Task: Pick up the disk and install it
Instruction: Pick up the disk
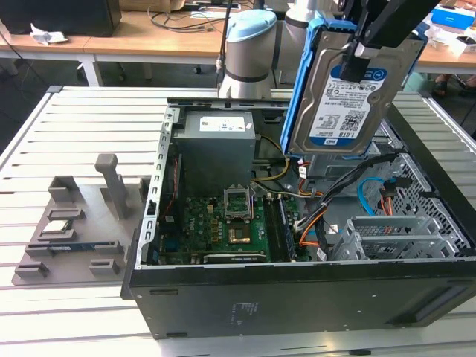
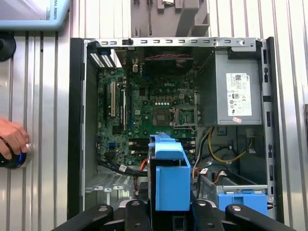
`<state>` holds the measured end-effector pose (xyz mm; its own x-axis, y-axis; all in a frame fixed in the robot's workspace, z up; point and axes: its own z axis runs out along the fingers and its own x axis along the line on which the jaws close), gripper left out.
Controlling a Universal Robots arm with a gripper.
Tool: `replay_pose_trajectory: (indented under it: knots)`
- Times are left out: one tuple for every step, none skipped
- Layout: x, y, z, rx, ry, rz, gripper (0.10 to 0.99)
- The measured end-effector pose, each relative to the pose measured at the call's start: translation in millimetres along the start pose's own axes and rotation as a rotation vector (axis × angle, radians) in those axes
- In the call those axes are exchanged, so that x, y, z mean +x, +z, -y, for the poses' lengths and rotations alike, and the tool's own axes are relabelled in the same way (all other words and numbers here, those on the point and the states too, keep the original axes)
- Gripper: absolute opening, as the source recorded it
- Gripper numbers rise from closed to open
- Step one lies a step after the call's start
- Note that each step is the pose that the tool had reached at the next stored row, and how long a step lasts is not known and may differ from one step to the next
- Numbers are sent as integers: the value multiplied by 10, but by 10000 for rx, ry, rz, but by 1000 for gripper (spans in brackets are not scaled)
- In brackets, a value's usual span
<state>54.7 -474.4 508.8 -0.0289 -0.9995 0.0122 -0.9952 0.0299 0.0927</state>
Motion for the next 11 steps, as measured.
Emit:
replay_pose_trajectory:
  knots:
    - [15,1,1,0,-1,0,361]
    - [26,2,1,0,0,1,361]
    - [43,2,1,0,0,0,361]
    - [55,3,2,0,0,0,361]
    - [68,4,2,0,0,0,361]
    - [81,5,3,0,0,0,361]
    - [102,6,3,0,0,0,361]
    - [122,7,4,1,0,0,361]
    - [140,8,5,0,0,0,361]
    - [163,9,5,0,0,0,361]
    - [185,10,6,0,0,0,361]
